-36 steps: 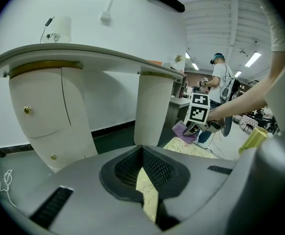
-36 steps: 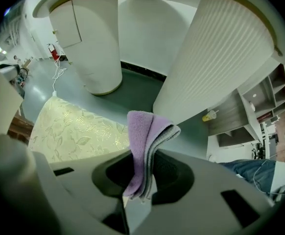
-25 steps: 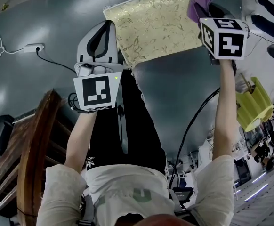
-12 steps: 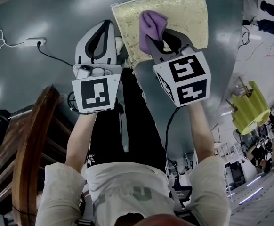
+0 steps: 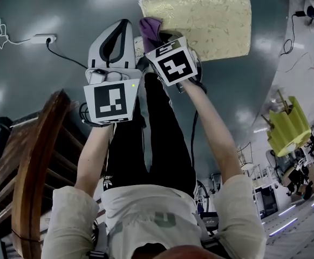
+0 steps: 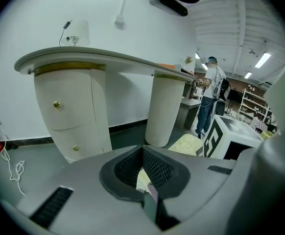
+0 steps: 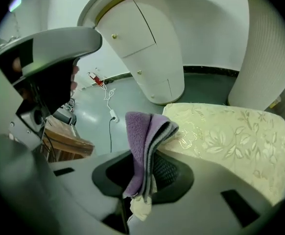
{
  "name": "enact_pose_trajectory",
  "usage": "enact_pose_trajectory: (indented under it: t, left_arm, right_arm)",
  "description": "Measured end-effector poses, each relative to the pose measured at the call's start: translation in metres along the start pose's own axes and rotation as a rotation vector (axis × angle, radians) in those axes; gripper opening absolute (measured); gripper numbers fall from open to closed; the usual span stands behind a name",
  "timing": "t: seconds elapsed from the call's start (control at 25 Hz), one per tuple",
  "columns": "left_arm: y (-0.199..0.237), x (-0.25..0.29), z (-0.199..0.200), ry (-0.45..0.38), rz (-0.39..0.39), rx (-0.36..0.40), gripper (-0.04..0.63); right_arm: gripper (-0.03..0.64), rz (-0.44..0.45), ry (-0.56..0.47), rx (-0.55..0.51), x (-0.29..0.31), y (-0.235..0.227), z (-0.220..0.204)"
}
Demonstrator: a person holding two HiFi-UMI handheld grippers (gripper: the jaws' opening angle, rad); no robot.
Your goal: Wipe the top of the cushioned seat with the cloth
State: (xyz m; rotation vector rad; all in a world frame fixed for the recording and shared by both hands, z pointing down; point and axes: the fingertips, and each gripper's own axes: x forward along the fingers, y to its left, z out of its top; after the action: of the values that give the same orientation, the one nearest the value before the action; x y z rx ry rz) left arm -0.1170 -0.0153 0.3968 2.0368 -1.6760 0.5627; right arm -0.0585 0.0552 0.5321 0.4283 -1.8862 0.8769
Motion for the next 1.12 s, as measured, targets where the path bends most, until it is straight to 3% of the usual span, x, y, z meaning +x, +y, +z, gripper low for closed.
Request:
enact_pose_trajectory:
  t: [0.6, 0.84, 1.12]
  left_arm:
    - [-0.007, 0.003, 0.003, -0.001, -0.027, 0.013, 0.006]
    - [-0.012, 0.001, -0.004, 0.042, -0.048, 0.027, 0.006]
    - [-0.028, 0.007, -0.004, 0.053, -0.089, 0.049, 0.006]
  right_arm:
    - [0.092, 0.009, 0.012, 0.033, -0.022, -0.032, -0.011]
    - [0.092, -0.046, 0.061, 0.014, -0.045, -0.072, -0.023]
    - [0.092, -0.174, 0.103, 0.036, -0.085, -0.146, -0.047]
